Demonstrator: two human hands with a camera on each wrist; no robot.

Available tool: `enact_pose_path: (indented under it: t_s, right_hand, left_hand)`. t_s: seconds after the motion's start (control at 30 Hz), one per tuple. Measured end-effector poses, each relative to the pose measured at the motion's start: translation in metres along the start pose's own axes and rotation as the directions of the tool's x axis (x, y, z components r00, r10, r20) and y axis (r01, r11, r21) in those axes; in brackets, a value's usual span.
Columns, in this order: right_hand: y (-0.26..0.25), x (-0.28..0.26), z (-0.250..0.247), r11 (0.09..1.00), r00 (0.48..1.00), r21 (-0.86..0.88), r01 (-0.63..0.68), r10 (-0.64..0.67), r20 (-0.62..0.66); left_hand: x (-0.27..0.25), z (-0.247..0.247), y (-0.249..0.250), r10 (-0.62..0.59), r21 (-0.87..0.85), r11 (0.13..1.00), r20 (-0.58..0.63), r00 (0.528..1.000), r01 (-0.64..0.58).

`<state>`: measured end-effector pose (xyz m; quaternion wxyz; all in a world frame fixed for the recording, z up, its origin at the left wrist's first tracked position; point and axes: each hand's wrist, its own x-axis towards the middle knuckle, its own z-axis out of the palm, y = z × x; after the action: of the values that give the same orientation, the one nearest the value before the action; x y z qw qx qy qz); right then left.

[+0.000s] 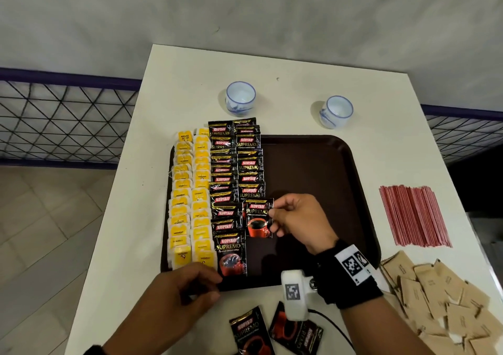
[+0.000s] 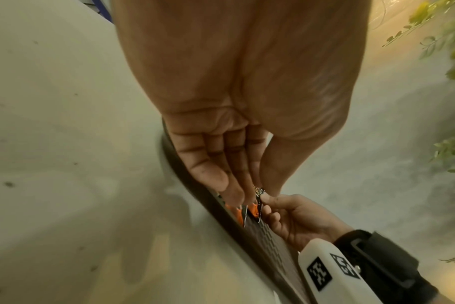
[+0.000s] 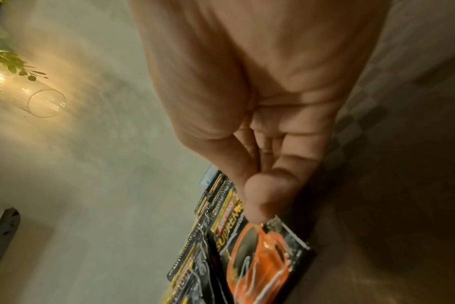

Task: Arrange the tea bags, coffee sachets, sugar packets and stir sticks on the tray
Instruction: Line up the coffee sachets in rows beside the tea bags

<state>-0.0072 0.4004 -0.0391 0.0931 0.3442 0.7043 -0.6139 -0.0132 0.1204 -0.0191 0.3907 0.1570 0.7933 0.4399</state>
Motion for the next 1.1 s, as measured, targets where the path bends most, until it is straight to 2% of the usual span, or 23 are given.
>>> enact_pose_path:
  t_s: [0.1,0.47,0.6,0.67,0.73,0.8,0.87,0.93,1.0,1.1]
  right_hand:
    - [-0.001,0.002,0.004,1.000,1.000,-0.010,-0.011,0.011,-0.005]
    - [-0.002,0.004,0.012,1.000,0.999,-0.005,-0.024,0.024,-0.029]
    - [-0.002,-0.015,-0.001,0.996,0.992,-0.080,0.039,-0.048,-0.113]
    - [0.002,-0.043,-0.014,0.985,0.991,-0.166,0.046,-0.066,-0.115]
    - [0.011,-0.078,-0.027,0.961,0.997,-0.275,0.020,-0.039,-0.065]
    - [0.026,-0.112,-0.037,0.905,1.000,-0.424,-0.008,0.012,0.007]
    - [0.042,-0.138,-0.041,0.803,0.999,-0.596,-0.007,0.038,0.038]
    - [0.057,-0.152,-0.039,0.691,0.997,-0.723,0.017,0.039,0.061]
    - [0.072,-0.162,-0.030,0.588,0.992,-0.806,0.073,0.038,0.117]
    - [0.092,-0.166,-0.016,0.489,0.986,-0.860,0.149,-0.002,0.169]
  left_hand:
    - [-0.004,0.005,-0.005,0.006,0.030,1.000,-0.003,1.000,-0.006]
    - [-0.015,0.017,-0.004,-0.019,0.053,0.999,0.101,0.995,0.013]
    - [-0.019,0.019,-0.008,0.099,0.159,0.980,0.149,0.984,-0.123]
    - [-0.023,0.022,-0.011,0.152,0.316,0.920,0.259,0.954,-0.232]
    - [-0.025,0.031,-0.014,0.190,0.454,0.815,0.379,0.906,-0.361]
    - [-0.025,0.042,-0.012,0.212,0.550,0.698,0.453,0.866,-0.458]
    - [-0.027,0.052,-0.012,0.194,0.613,0.597,0.516,0.835,-0.517]
    - [-0.029,0.059,-0.012,0.099,0.680,0.493,0.576,0.811,-0.543]
    - [-0.033,0.069,-0.014,0.054,0.727,0.447,0.560,0.827,-0.522]
    - [-0.037,0.075,-0.016,0.125,0.705,0.464,0.547,0.827,-0.537]
